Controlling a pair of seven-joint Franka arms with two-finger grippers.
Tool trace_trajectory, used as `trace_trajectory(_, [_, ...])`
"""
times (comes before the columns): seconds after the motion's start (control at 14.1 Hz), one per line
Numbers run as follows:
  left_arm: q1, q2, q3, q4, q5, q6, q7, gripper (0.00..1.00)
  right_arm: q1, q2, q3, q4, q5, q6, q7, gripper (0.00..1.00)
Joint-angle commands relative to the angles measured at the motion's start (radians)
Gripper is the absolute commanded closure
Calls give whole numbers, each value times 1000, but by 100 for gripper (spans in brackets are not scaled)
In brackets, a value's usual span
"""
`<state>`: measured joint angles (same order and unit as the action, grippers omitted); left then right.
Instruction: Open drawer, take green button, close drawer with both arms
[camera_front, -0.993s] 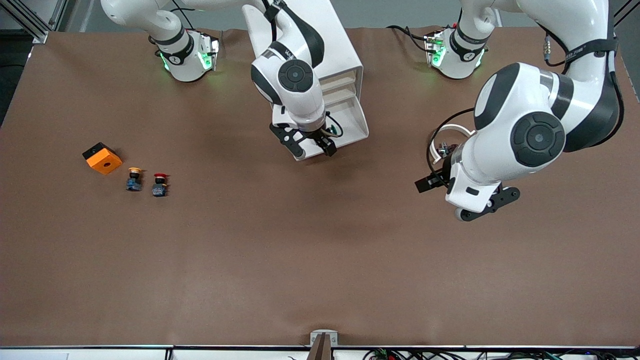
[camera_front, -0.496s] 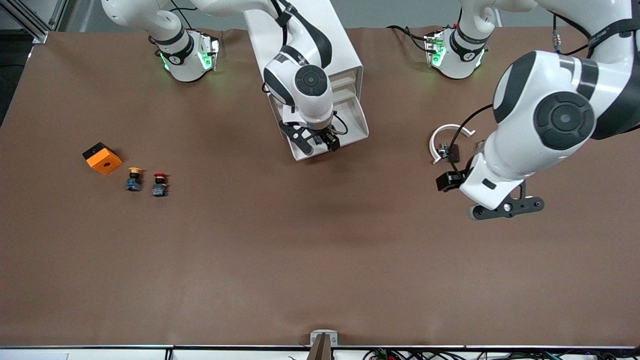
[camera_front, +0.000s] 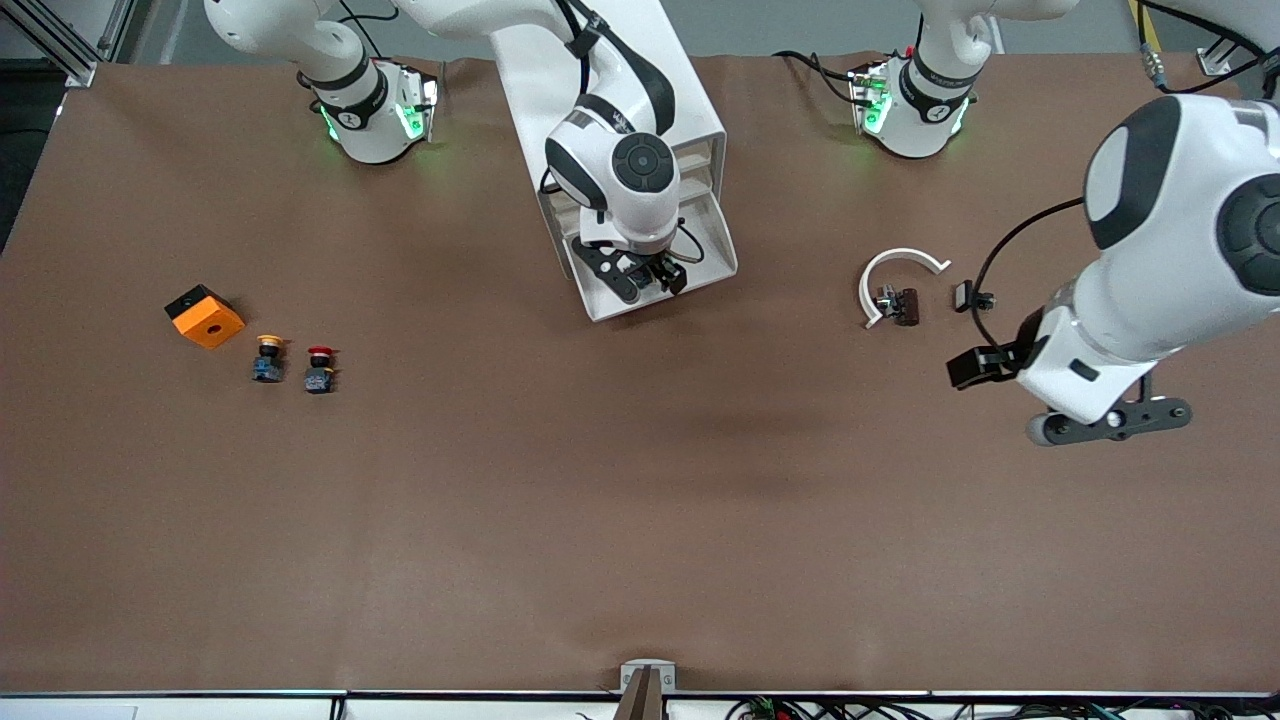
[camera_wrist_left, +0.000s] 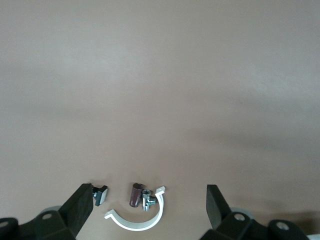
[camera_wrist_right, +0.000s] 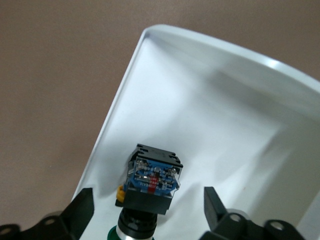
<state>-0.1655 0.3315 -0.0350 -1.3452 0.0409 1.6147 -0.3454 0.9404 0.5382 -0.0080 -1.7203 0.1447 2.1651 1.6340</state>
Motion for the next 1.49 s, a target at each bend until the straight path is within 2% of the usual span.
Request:
trace_trajectory(0.0, [46,-153,-8,-199,7,91,84,0,9,8,-10,4,12,4,-35,46])
trace_trajectory(0.14, [60,-177,-8,-233,5,100,137,0,-5,8,-9,5,13,-2,-88,65])
trace_trajectory(0.28, [47,-177,-22,-264,5,105,134,0,-15,6,-10,5,13,-7,-108,76])
trace_trajectory(0.57, [49,-174,-75,-402,2,284,129,0,-29,6,-10,28,16,-8,-105,76])
trace_trajectory(0.71, [46,-143,-106,-407,2,315,129,0,-40,6,-10,62,19,-51,-103,76])
trace_trajectory(1.06, [43,-34,-203,-408,1,393,118,0,-116,6,-9,195,27,-258,-128,75])
trace_trajectory(1.28, [20,52,-269,-410,0,485,4,0,-220,5,-10,267,26,-387,-268,74])
trace_trajectory(1.42, [-61,79,-270,-408,17,516,-120,0,-299,-4,-12,304,26,-483,-437,74])
